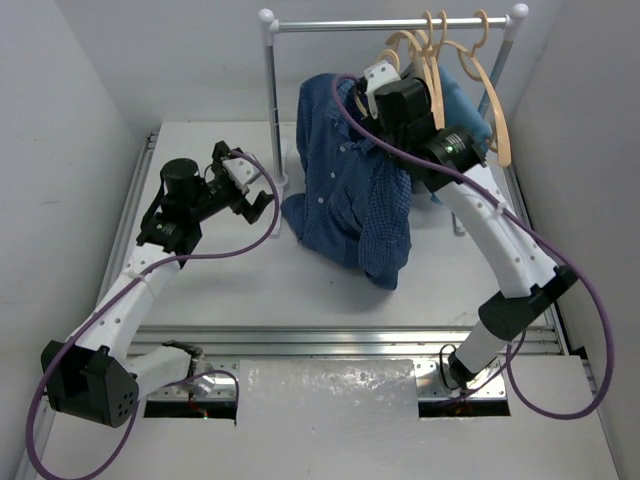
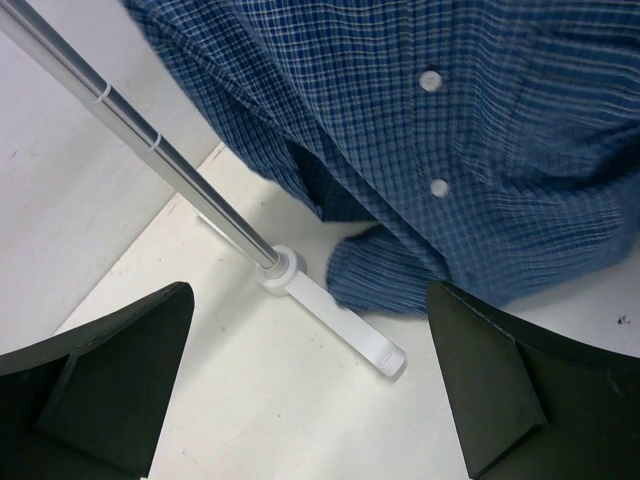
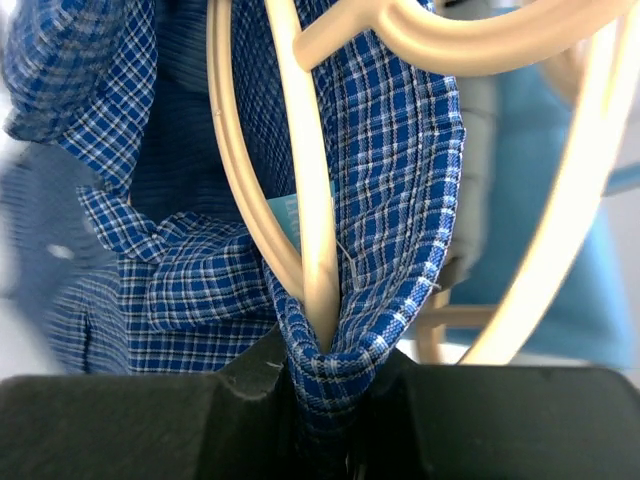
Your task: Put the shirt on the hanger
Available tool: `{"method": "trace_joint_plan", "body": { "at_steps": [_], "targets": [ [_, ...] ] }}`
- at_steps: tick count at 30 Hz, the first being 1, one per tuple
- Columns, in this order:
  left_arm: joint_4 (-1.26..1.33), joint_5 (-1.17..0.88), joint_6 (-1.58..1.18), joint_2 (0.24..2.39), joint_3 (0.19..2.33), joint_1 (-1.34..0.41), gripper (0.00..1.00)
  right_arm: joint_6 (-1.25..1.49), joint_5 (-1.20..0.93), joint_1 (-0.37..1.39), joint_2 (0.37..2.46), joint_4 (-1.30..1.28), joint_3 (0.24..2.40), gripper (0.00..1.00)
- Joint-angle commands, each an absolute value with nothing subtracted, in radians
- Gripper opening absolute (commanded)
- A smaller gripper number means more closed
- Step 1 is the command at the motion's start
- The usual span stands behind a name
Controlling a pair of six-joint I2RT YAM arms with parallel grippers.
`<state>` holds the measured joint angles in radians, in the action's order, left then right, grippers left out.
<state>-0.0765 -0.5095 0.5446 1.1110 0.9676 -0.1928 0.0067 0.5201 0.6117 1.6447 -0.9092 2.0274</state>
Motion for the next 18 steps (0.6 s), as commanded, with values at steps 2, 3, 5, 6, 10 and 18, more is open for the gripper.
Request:
{"method": "trace_joint_plan", "body": {
  "at_steps": [2, 3, 5, 6, 10, 18],
  "targets": [
    [-0.068, -0.522, 0.537, 1.095, 1.005, -0.186, 0.99, -0.223, 0.844, 0.623, 1.667, -0.717, 1.982, 0.00],
    [-0.067, -0.519, 0.543, 1.095, 1.002, -0.186, 1.00, -0.253, 0.880, 0.621, 1.675, -0.659, 1.979, 0.00],
    [-0.069, -0.517, 0.546, 1.094, 1.000, -0.186, 0.99, -0.314, 0.948, 0.621, 1.703, -0.612, 1.996, 0.00],
    [-0.069, -0.515, 0.546, 1.095, 0.999, -0.186, 0.99, -0.317, 0.954, 0.621, 1.710, -0.595, 2.011, 0.00],
    [-0.064, -0.523, 0.546, 1.098, 0.994, -0.186, 1.00, -0.346, 0.988, 0.621, 1.712, -0.502, 2.042, 0.00],
    [-0.063, -0.529, 0.554, 1.103, 0.988, -0.186, 1.00, -0.534, 1.046, 0.621, 1.746, -0.265, 2.032, 0.00]
  ]
}}
